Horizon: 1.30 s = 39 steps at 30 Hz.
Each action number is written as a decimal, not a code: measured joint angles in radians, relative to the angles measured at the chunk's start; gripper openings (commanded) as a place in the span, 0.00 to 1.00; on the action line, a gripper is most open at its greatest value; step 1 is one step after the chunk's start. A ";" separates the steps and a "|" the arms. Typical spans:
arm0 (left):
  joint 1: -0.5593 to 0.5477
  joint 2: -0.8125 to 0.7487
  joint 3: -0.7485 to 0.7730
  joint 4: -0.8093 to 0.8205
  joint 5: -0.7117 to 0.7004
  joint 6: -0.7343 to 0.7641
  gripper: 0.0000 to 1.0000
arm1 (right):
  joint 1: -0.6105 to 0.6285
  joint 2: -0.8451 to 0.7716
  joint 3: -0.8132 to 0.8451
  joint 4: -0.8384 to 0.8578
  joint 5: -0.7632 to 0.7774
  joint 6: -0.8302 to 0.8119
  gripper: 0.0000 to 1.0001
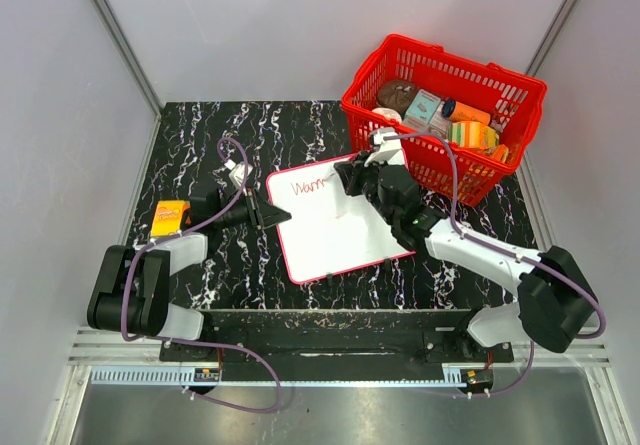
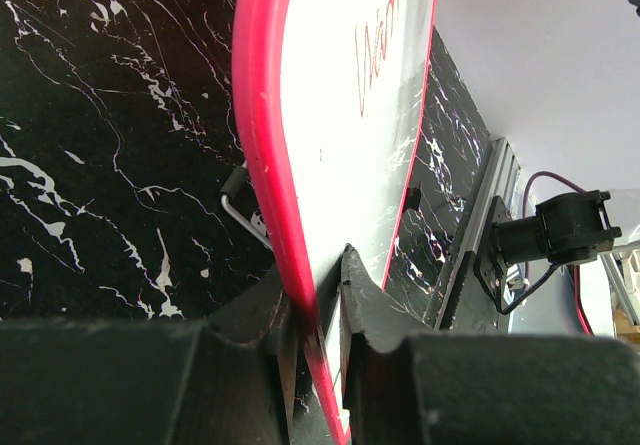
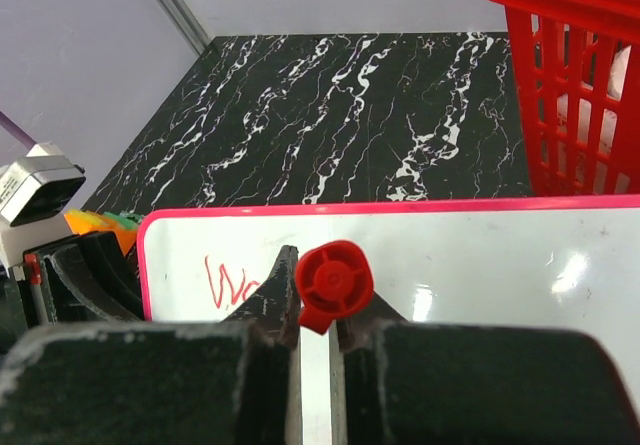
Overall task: Write a sentence on the whiteboard
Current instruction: Write on the whiteboard with the whiteboard.
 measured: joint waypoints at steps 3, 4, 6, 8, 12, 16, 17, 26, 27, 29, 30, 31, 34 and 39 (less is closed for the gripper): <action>0.000 0.000 0.000 0.000 0.000 0.000 0.00 | -0.007 0.010 0.016 0.000 0.000 -0.003 0.00; 0.000 0.000 0.000 0.000 0.000 0.000 0.00 | -0.010 0.011 0.019 0.000 0.000 -0.003 0.00; 0.000 0.000 0.000 0.000 0.000 0.000 0.00 | -0.014 0.013 0.023 0.001 0.000 -0.005 0.00; 0.000 0.000 0.000 0.000 0.000 0.000 0.00 | -0.018 0.013 0.024 0.001 -0.001 -0.006 0.00; -0.001 0.000 0.000 0.000 -0.001 0.000 0.00 | -0.022 0.013 0.024 0.001 -0.001 -0.006 0.00; -0.002 0.000 0.000 0.000 -0.001 0.000 0.00 | -0.023 0.011 0.023 0.000 -0.002 -0.006 0.00; -0.002 0.000 0.000 0.000 -0.001 0.000 0.00 | -0.023 0.009 0.019 0.000 -0.003 -0.006 0.00; -0.002 0.000 0.000 0.000 -0.001 0.001 0.00 | -0.023 -0.026 -0.028 0.000 -0.005 0.000 0.00; -0.002 0.000 0.000 0.000 -0.001 0.001 0.00 | -0.024 -0.030 -0.033 0.000 -0.006 0.001 0.00; -0.002 0.000 0.000 0.000 -0.001 0.001 0.00 | -0.025 -0.037 -0.042 -0.001 -0.013 0.002 0.00; -0.002 0.000 0.000 0.000 -0.001 0.002 0.00 | -0.025 -0.039 -0.044 -0.002 -0.014 0.003 0.00; -0.002 0.000 0.000 -0.001 -0.001 0.003 0.00 | -0.026 -0.040 -0.047 -0.003 -0.021 0.003 0.00; -0.002 0.000 0.000 -0.001 -0.001 0.004 0.00 | -0.027 -0.042 -0.048 -0.003 -0.024 0.006 0.00; -0.003 0.000 0.000 0.000 0.000 0.006 0.00 | -0.028 -0.055 -0.050 -0.015 -0.028 0.006 0.00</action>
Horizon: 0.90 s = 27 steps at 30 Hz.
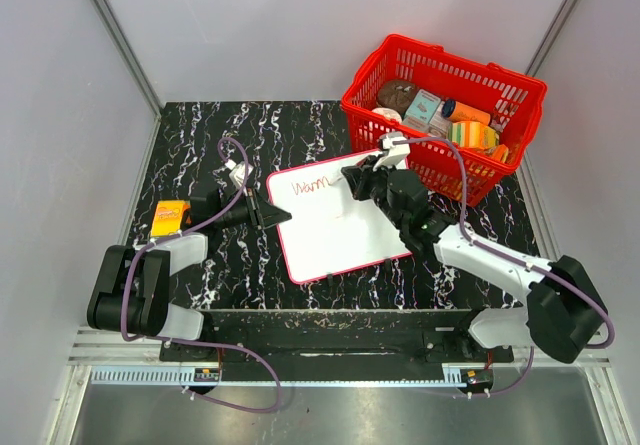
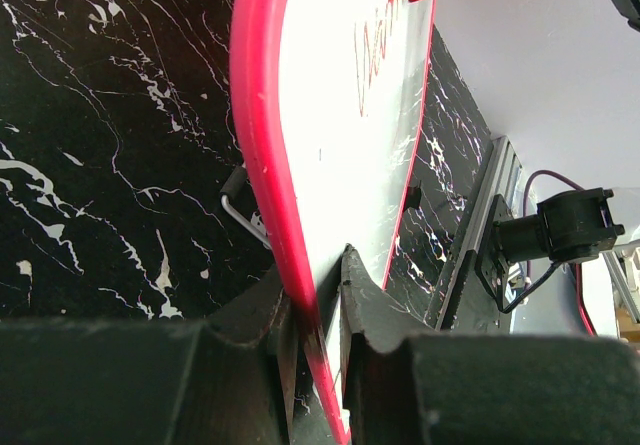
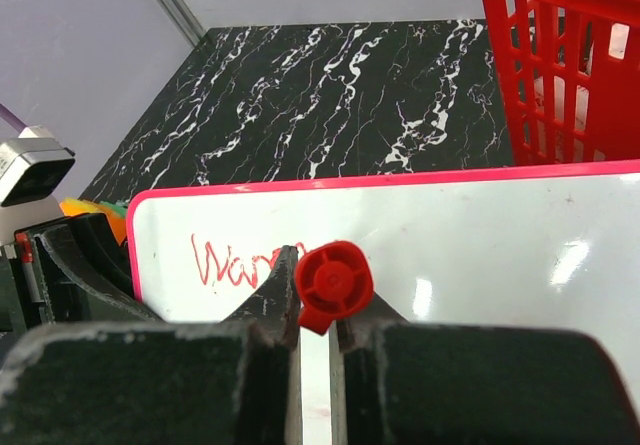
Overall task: Write a sentence on the whiteboard
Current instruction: Write on the whiteboard with the whiteboard.
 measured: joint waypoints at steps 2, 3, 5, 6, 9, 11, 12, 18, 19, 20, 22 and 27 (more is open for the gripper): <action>0.000 0.000 0.001 0.000 0.000 0.000 0.00 | 0.000 -0.011 -0.003 0.000 -0.001 0.000 0.00; -0.001 0.000 0.003 -0.001 0.000 0.000 0.00 | 0.000 -0.017 -0.003 0.000 -0.002 0.000 0.00; -0.003 0.000 0.004 -0.002 0.000 0.001 0.00 | 0.000 -0.028 -0.003 0.004 -0.001 0.000 0.00; -0.003 0.000 0.005 -0.002 0.000 0.001 0.00 | 0.000 -0.032 -0.003 0.007 -0.001 0.000 0.00; -0.003 0.000 0.005 -0.002 0.000 0.001 0.00 | 0.000 -0.033 -0.003 0.012 0.000 -0.001 0.00; -0.004 0.000 0.005 -0.002 0.000 0.001 0.00 | 0.000 -0.030 -0.002 0.013 0.000 -0.001 0.00; -0.003 0.000 0.005 -0.003 0.000 0.001 0.00 | 0.000 -0.025 0.001 0.016 0.001 -0.002 0.00; -0.004 0.000 0.005 -0.006 -0.003 0.001 0.00 | -0.001 0.026 0.011 0.027 0.006 -0.005 0.00; -0.004 0.000 0.005 -0.011 -0.005 0.001 0.00 | -0.001 0.029 0.012 0.030 0.006 -0.005 0.00; -0.004 0.000 0.005 -0.012 -0.005 0.001 0.00 | -0.001 0.031 0.014 0.031 0.006 -0.005 0.00; -0.004 0.000 0.005 -0.012 -0.005 0.001 0.00 | -0.001 0.031 0.016 0.035 0.008 -0.005 0.00; -0.005 0.000 0.006 -0.012 -0.005 0.001 0.00 | -0.006 0.031 0.016 0.045 0.011 -0.005 0.00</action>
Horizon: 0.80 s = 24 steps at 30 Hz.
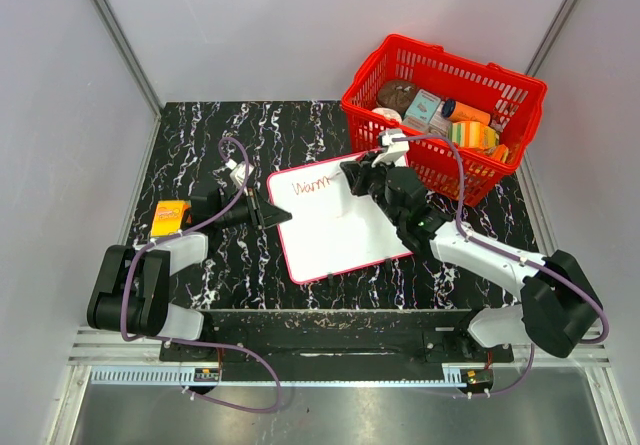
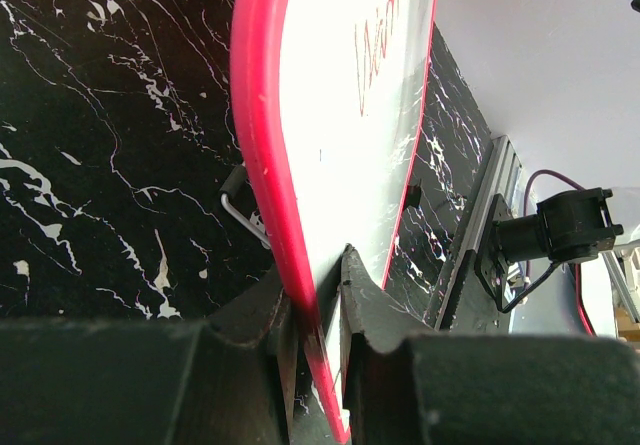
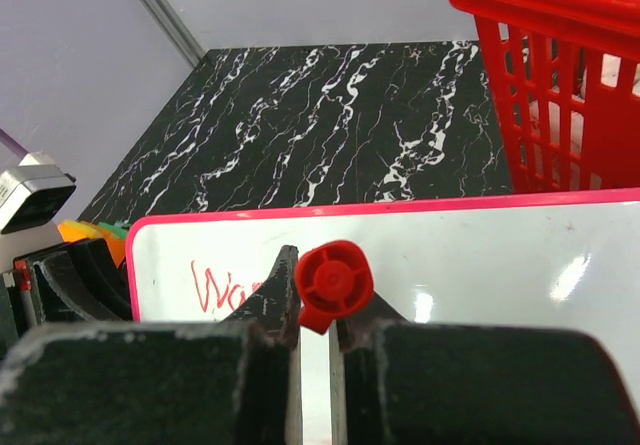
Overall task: Write a sentence on the whiteboard
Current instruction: Write on the whiteboard with the whiteboard.
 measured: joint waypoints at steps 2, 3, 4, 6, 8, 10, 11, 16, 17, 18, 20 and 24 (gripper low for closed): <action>0.000 0.000 0.000 0.000 0.000 0.000 0.00 | -0.001 0.000 0.000 0.008 0.007 0.000 0.00; 0.000 0.000 0.000 0.000 0.000 0.000 0.00 | -0.002 0.000 0.000 0.010 0.013 0.000 0.00; 0.000 0.000 0.000 0.000 0.000 0.000 0.00 | -0.003 0.000 0.000 0.011 0.016 0.000 0.00; 0.000 0.000 0.000 0.000 0.000 0.000 0.00 | -0.004 0.000 0.000 0.011 0.018 0.000 0.00; 0.000 0.000 0.000 0.000 0.000 0.000 0.00 | -0.005 0.000 0.000 0.011 0.017 0.000 0.00; 0.000 0.000 0.000 0.000 0.000 0.000 0.00 | -0.006 0.000 0.000 0.011 0.016 0.000 0.00; 0.000 0.000 0.000 0.000 0.000 0.000 0.00 | -0.007 0.000 0.000 0.011 0.016 0.000 0.00; 0.000 0.000 0.000 0.000 0.000 0.000 0.00 | -0.007 0.000 0.000 0.009 0.016 0.001 0.00; 0.000 0.000 0.000 0.000 0.000 0.000 0.00 | -0.007 0.000 0.000 0.008 0.016 0.001 0.00; 0.000 0.000 0.000 0.000 0.000 0.000 0.00 | -0.007 0.000 0.000 0.008 0.017 0.001 0.00; 0.000 0.000 0.000 0.000 0.000 0.000 0.00 | -0.008 0.000 0.000 0.008 0.018 0.001 0.00; 0.000 0.000 0.000 -0.001 -0.001 0.000 0.00 | -0.013 -0.002 0.000 0.007 0.023 0.002 0.00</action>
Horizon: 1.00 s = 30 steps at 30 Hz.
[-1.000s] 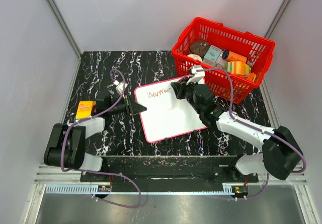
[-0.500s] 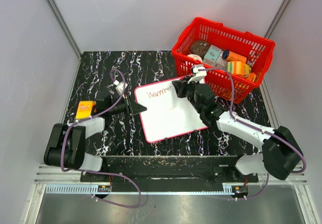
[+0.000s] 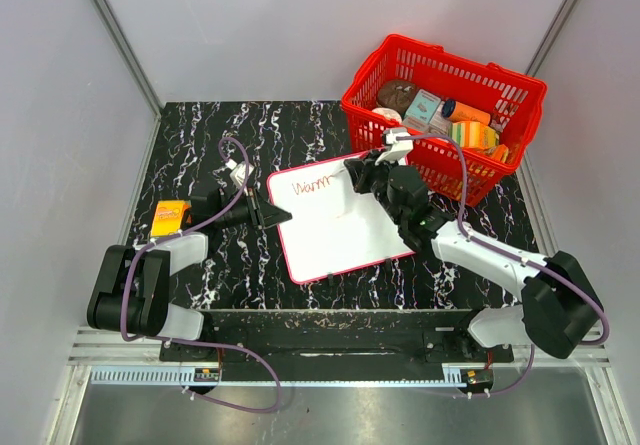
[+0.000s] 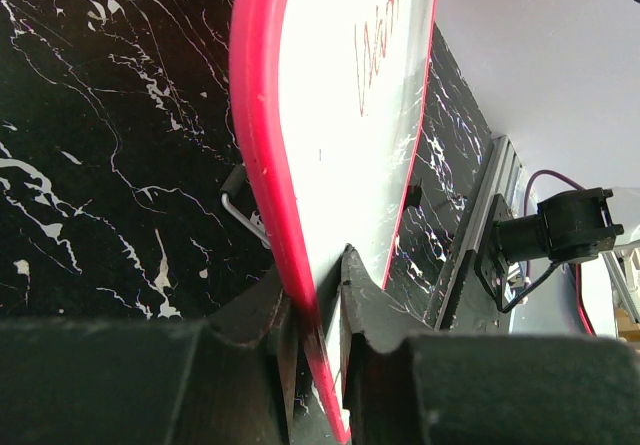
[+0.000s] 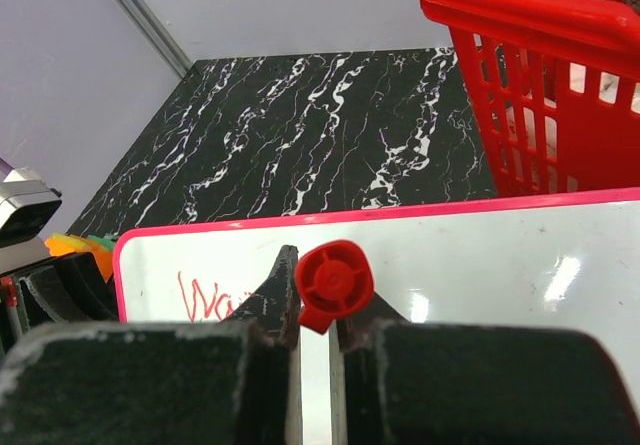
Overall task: Write a sentence on the whiteboard
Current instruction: Write on the whiteboard with the whiteboard.
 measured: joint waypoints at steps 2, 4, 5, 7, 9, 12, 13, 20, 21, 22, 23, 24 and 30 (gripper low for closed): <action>0.000 0.000 0.000 0.000 0.000 0.000 0.00 | -0.004 -0.005 -0.001 -0.002 0.003 0.000 0.00; 0.000 0.000 0.000 0.000 0.000 0.000 0.00 | -0.010 -0.009 -0.001 -0.004 0.011 0.000 0.00; 0.000 0.000 0.000 0.000 0.000 0.000 0.00 | -0.013 -0.011 -0.002 -0.005 0.018 0.000 0.00; 0.000 0.000 0.000 0.000 0.000 0.000 0.00 | -0.017 -0.014 -0.002 -0.007 0.022 0.000 0.00; 0.000 0.000 0.000 0.000 0.000 0.000 0.00 | -0.019 -0.014 -0.002 -0.007 0.023 0.000 0.00; 0.000 0.000 0.000 0.000 0.001 0.000 0.00 | -0.020 -0.016 -0.001 -0.007 0.024 0.000 0.00; 0.000 0.000 0.000 0.000 0.001 0.000 0.00 | -0.020 -0.018 -0.002 -0.007 0.024 0.000 0.00; 0.000 0.000 0.001 0.000 0.001 0.000 0.00 | -0.020 -0.023 -0.002 -0.007 0.017 0.000 0.00; -0.001 0.000 0.001 0.000 0.001 0.000 0.00 | -0.020 -0.023 -0.001 -0.007 0.016 0.000 0.00; 0.000 0.000 0.001 0.000 0.001 0.000 0.00 | -0.020 -0.023 -0.001 -0.007 0.016 0.000 0.00; 0.000 0.000 0.001 0.000 0.001 0.000 0.00 | -0.020 -0.023 -0.001 -0.007 0.016 0.000 0.00; 0.000 0.000 0.001 0.000 0.001 0.000 0.00 | -0.020 -0.023 -0.001 -0.007 0.015 0.000 0.00; -0.001 0.000 0.001 0.000 0.001 0.000 0.00 | -0.020 -0.023 0.003 -0.006 0.008 -0.001 0.00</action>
